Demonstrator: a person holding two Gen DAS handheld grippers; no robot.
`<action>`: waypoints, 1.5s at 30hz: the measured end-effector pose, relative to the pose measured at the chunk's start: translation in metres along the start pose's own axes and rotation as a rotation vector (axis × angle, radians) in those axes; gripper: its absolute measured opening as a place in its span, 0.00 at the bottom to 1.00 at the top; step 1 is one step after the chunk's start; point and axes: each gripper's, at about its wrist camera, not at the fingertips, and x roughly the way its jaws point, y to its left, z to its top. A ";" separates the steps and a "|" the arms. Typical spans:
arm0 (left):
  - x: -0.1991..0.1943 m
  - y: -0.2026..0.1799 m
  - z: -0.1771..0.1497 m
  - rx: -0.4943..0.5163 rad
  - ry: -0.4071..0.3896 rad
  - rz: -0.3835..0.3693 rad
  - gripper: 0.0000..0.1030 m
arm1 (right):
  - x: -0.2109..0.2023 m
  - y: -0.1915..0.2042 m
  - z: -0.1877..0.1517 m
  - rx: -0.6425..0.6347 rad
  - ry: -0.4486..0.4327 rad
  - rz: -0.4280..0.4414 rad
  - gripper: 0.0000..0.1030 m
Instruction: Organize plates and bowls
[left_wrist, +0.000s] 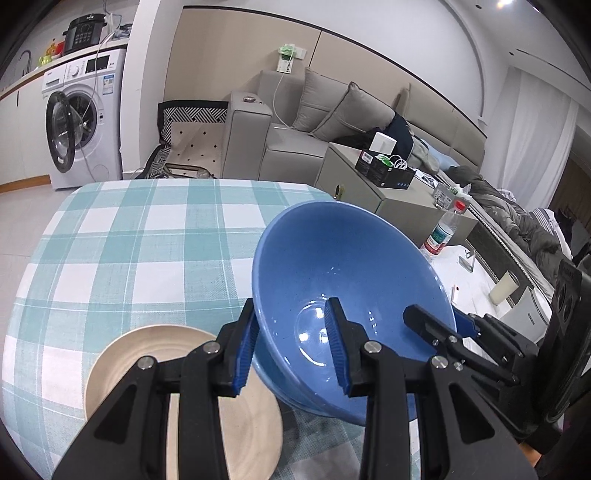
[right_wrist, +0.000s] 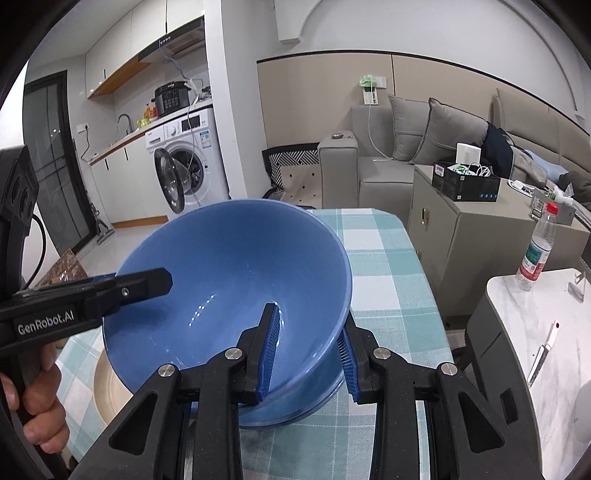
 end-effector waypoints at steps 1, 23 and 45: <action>0.001 0.002 0.000 -0.002 0.002 0.002 0.33 | 0.002 0.001 -0.001 -0.002 0.008 0.000 0.30; 0.037 0.013 -0.006 -0.019 0.067 0.014 0.33 | 0.033 0.004 -0.012 -0.058 0.094 -0.072 0.31; 0.037 0.011 -0.014 0.028 0.092 0.026 0.42 | 0.031 -0.003 -0.014 -0.048 0.076 -0.085 0.54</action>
